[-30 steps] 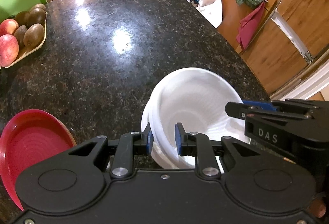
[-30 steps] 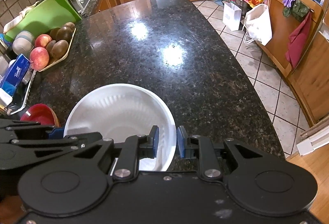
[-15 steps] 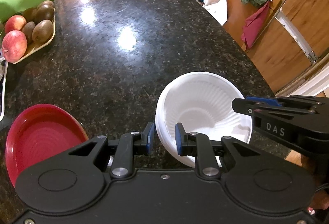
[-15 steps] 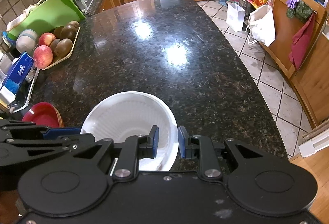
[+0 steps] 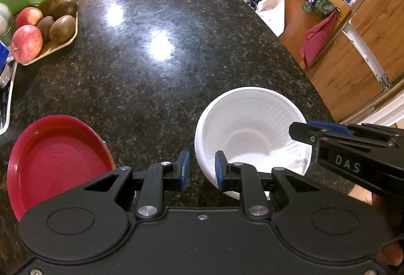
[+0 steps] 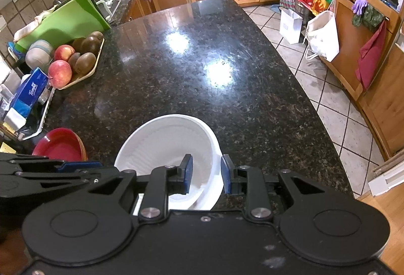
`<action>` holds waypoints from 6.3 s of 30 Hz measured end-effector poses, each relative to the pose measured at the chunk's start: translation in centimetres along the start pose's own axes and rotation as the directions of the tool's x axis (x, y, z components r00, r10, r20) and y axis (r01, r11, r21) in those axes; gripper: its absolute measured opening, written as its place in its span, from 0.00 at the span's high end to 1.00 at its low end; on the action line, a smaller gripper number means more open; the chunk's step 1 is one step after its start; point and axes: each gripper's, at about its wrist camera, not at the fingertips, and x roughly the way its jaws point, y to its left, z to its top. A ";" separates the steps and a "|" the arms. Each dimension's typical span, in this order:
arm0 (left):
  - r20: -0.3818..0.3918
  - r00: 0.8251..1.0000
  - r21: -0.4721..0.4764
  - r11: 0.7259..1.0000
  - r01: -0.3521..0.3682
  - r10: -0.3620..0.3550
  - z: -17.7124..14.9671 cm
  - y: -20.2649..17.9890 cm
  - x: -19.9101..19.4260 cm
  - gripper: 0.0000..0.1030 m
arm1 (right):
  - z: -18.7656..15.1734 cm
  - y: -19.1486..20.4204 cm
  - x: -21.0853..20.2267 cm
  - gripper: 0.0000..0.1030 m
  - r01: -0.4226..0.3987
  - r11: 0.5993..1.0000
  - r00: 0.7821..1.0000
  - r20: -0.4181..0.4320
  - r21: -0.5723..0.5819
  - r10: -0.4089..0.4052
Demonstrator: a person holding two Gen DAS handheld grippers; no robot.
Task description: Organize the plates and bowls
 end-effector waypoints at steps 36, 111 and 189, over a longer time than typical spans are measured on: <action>0.021 0.999 -0.114 0.993 0.034 -0.032 -1.2 1.7 0.1 0.72 | -0.9 0.1 -0.8 0.56 0.052 0.999 0.999 -0.008 0.004 -0.052; -0.031 0.999 -0.093 0.996 0.009 -0.012 0.7 0.9 3.2 0.73 | 0.4 0.2 5.1 0.79 -0.079 0.994 0.986 -0.155 -0.077 0.066; 0.043 0.987 -0.454 0.883 -0.121 0.157 -6.0 19.5 -4.1 0.72 | 1.8 22.8 8.6 0.70 -0.307 0.886 0.943 -0.236 -0.347 0.235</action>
